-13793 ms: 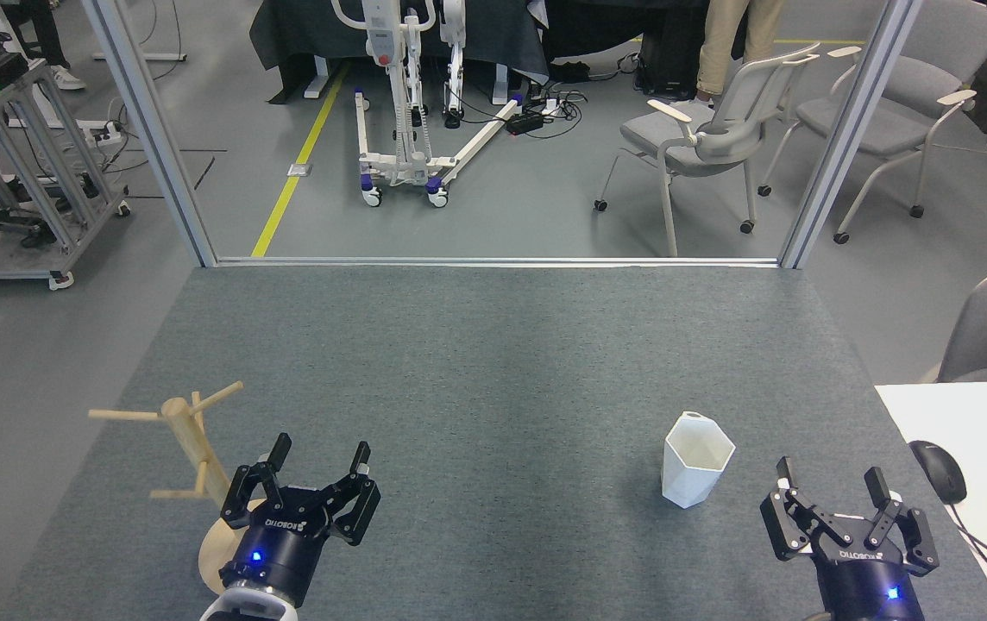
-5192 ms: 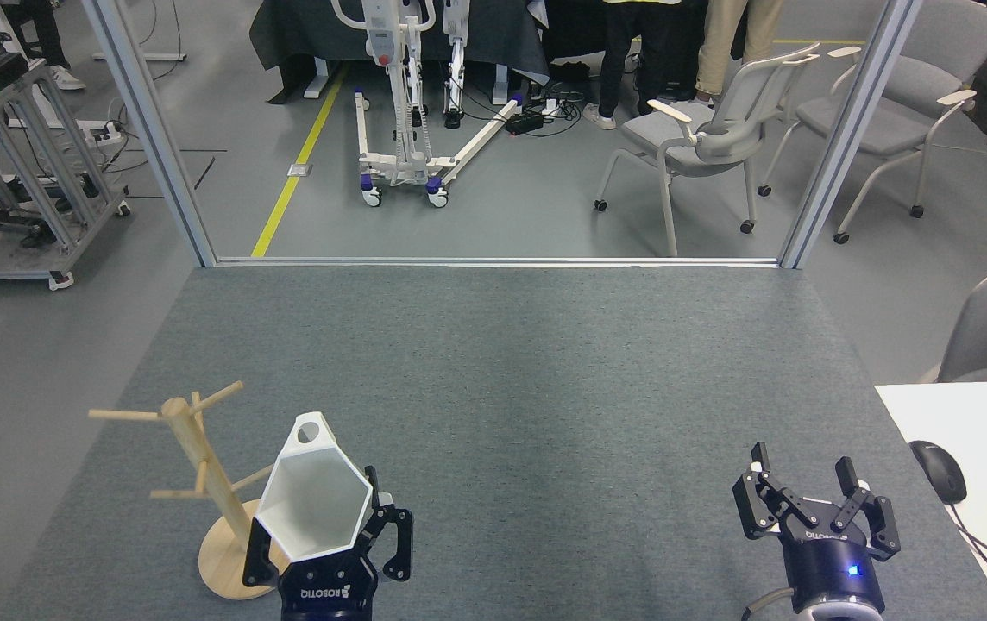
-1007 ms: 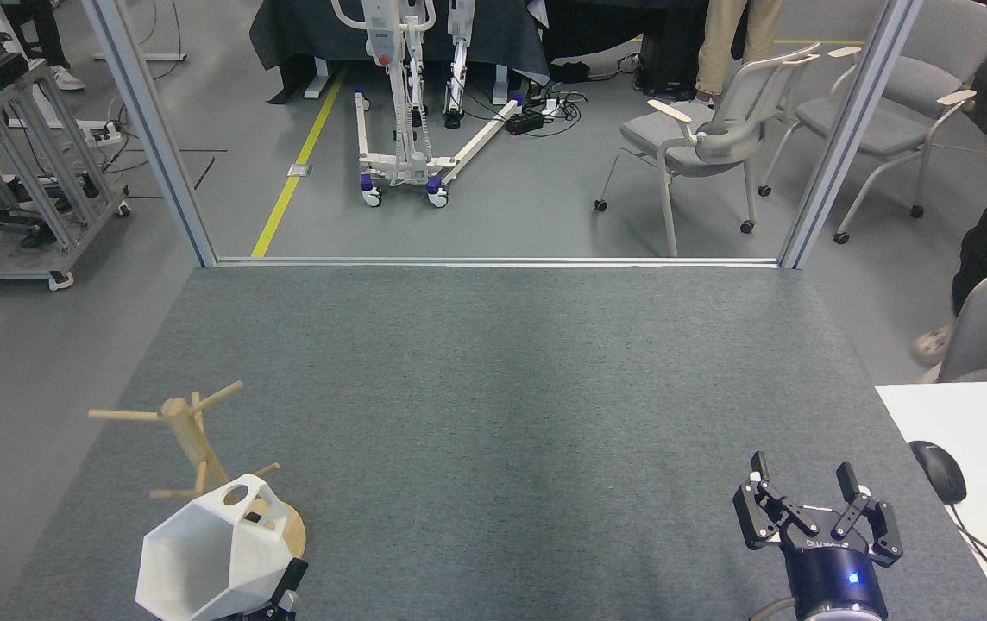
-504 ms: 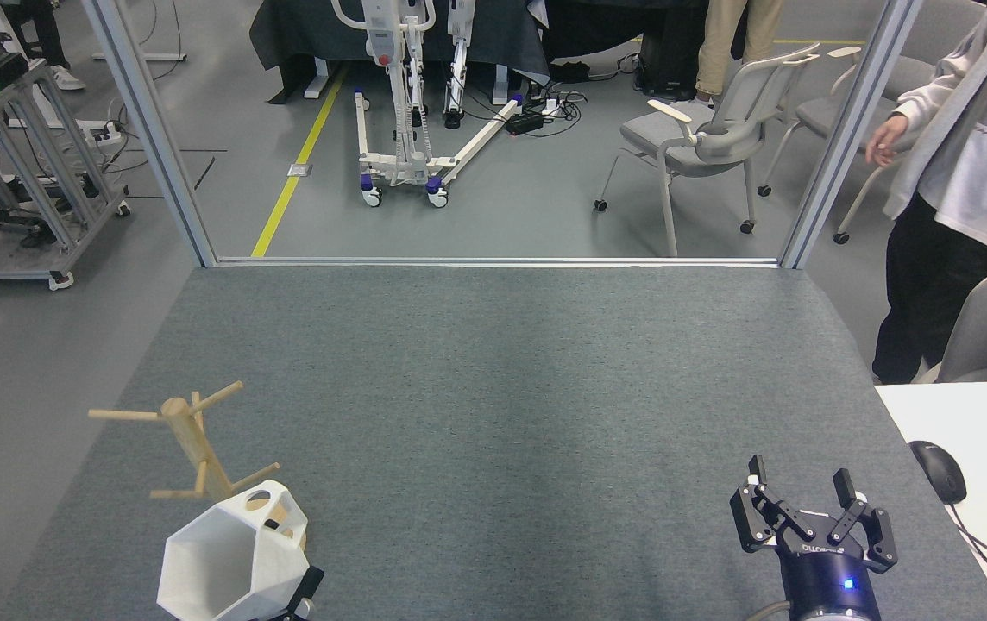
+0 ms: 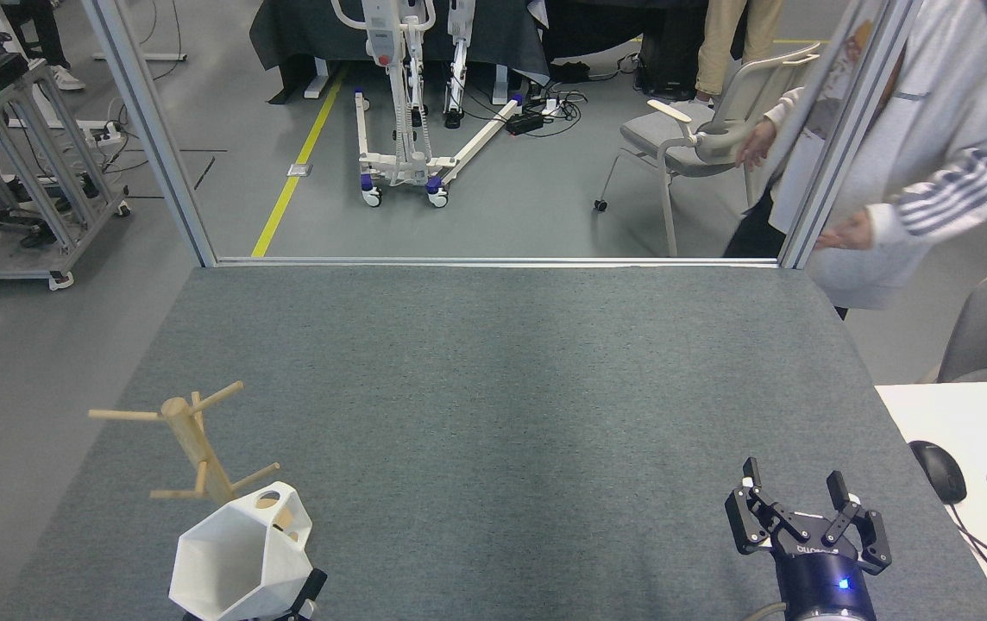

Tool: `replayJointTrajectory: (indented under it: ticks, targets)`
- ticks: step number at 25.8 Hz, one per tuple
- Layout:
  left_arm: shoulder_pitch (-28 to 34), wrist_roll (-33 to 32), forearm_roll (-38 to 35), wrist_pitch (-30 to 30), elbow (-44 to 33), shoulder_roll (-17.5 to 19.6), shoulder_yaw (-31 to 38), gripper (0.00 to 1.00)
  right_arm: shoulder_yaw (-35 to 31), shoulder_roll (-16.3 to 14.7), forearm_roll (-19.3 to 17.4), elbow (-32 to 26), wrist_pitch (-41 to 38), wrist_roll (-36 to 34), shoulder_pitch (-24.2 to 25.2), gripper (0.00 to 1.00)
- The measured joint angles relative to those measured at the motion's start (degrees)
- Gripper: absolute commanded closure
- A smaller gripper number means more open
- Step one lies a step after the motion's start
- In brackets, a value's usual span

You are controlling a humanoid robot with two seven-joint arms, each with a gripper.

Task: Hang cup on storage rack
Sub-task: 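Lower the cup onto a peg of the mug tree with the left gripper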

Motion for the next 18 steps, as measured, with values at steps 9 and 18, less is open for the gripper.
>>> replayJointTrajectory:
  ticks: [9,18]
  targets:
    - [-1.4,0.3,2.0,0.0,1.4,0.5,0.3,1.0,0.0,0.2,0.2,0.0,0.0,0.2,-0.7,0.01]
    - [-4.1,0.3,2.8,0.0,4.5,0.8,0.2,1.0,-0.2,-0.3,0.3,0.1,0.0,-0.1,-1.8,0.01]
